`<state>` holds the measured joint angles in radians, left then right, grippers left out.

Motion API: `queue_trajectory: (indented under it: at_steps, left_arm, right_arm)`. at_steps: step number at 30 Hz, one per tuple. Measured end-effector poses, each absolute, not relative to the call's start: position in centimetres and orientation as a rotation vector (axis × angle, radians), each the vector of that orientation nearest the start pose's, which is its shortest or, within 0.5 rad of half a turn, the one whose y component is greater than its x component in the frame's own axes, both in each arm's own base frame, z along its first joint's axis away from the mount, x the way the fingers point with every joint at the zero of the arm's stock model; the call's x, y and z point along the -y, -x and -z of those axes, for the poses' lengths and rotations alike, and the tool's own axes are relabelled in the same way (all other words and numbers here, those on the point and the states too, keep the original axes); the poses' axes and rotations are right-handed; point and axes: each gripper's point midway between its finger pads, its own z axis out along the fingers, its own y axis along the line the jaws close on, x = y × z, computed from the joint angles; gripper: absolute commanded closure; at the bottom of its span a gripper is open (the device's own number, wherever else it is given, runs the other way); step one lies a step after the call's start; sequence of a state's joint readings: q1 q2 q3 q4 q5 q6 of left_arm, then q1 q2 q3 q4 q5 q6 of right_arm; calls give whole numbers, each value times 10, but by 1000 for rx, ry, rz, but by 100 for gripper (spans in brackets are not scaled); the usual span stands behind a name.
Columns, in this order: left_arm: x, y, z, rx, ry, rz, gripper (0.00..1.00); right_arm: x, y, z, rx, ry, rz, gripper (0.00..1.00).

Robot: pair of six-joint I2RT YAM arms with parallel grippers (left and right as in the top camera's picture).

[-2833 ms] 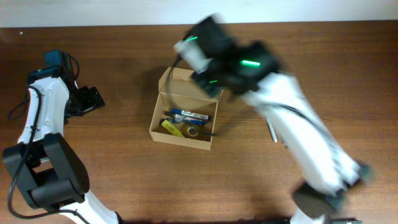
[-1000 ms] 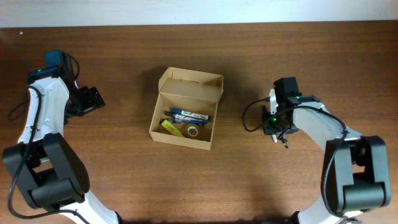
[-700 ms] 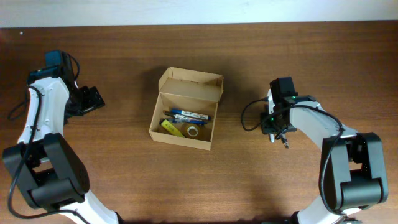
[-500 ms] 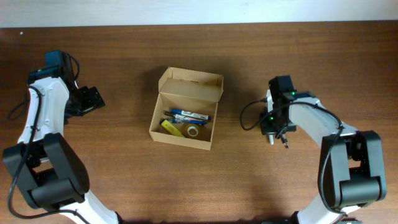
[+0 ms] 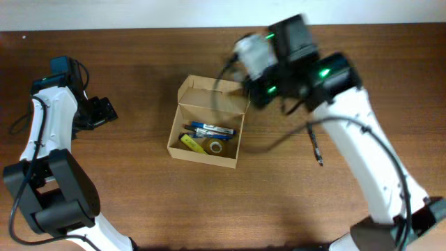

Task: Pack container
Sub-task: 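Carry the black marker into the box and release it, then move the right gripper to the grey pen and grasp it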

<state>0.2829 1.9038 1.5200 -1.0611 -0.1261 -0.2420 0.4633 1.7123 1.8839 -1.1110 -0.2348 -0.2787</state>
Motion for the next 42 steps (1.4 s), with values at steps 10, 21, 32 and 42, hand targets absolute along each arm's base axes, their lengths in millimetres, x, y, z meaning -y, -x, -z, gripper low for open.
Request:
queue_trajectory:
  at_steps: [10, 21, 32, 42]
  left_arm:
    - [-129, -365, -84, -2906, 793, -193, 0]
    - [-129, -365, -84, -2906, 793, -194, 0]
    - [-129, -365, -84, -2906, 793, -193, 0]
    - [-129, -365, -84, -2906, 793, -194, 0]
  right_arm:
    - [-318, -332, -188, -2115, 1711, -165, 96]
    - [-311, -341, -56, -2328, 1915, -127, 96]
    - [-310, -337, -39, -2382, 1919, -152, 39]
    - [-286, -369, -184, -2263, 1466, 79, 25]
